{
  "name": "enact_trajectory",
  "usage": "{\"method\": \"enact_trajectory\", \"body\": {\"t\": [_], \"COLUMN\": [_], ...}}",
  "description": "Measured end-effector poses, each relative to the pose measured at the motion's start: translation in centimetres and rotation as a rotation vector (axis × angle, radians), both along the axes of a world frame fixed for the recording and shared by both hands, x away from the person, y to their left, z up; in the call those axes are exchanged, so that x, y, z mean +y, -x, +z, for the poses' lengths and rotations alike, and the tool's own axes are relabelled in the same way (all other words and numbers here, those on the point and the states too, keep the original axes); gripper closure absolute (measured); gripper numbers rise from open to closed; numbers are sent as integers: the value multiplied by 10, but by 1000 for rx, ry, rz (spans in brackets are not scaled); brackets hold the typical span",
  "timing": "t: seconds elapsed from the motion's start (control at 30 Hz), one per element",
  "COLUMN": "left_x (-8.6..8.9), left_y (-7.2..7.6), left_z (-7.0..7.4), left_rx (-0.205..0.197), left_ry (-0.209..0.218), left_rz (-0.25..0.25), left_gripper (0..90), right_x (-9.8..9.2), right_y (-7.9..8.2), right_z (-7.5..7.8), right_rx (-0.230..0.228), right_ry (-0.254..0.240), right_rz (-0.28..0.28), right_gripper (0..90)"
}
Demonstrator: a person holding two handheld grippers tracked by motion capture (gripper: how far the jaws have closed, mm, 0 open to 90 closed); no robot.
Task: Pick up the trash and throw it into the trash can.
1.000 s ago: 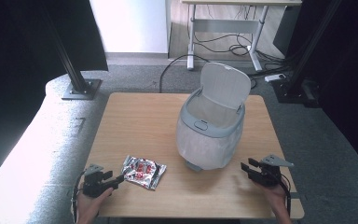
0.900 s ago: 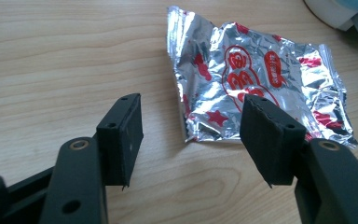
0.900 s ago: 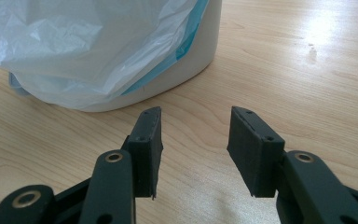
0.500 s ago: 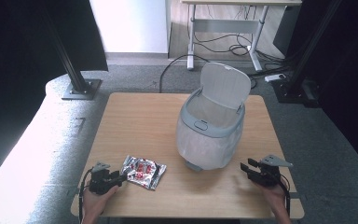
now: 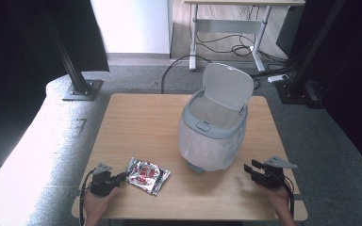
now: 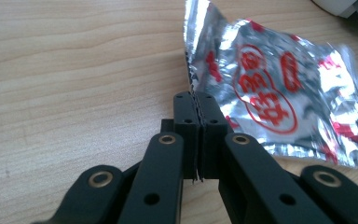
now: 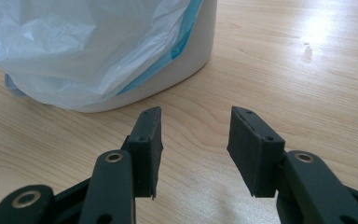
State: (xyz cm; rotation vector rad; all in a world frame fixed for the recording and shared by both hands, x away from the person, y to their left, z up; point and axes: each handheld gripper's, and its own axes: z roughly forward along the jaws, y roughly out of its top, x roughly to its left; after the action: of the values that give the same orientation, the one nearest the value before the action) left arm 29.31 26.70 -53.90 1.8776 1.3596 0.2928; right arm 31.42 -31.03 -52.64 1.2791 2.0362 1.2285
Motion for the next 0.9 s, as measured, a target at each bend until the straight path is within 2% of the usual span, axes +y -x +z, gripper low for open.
{"method": "enact_trajectory", "body": {"t": [0.27, 0.53, 0.77, 0.9], "left_x": [-2, 4, 9, 9], "left_y": [2, 9, 12, 14], "left_z": [4, 16, 24, 32], "left_rx": [-21, -72, -96, -118], "left_ry": [4, 82, 124, 129], "left_rz": [-16, -23, -22, -31], "left_gripper": [900, 900, 900, 900], "right_x": [-1, -2, -2, -2], "right_y": [0, 0, 0, 0], "right_z": [0, 0, -1, -1], "right_rx": [-1, -5, -2, 0], "right_ry": [2, 0, 4, 3], "right_rz": [-3, -8, -7, -10], "right_gripper": [536, 536, 536, 536]}}
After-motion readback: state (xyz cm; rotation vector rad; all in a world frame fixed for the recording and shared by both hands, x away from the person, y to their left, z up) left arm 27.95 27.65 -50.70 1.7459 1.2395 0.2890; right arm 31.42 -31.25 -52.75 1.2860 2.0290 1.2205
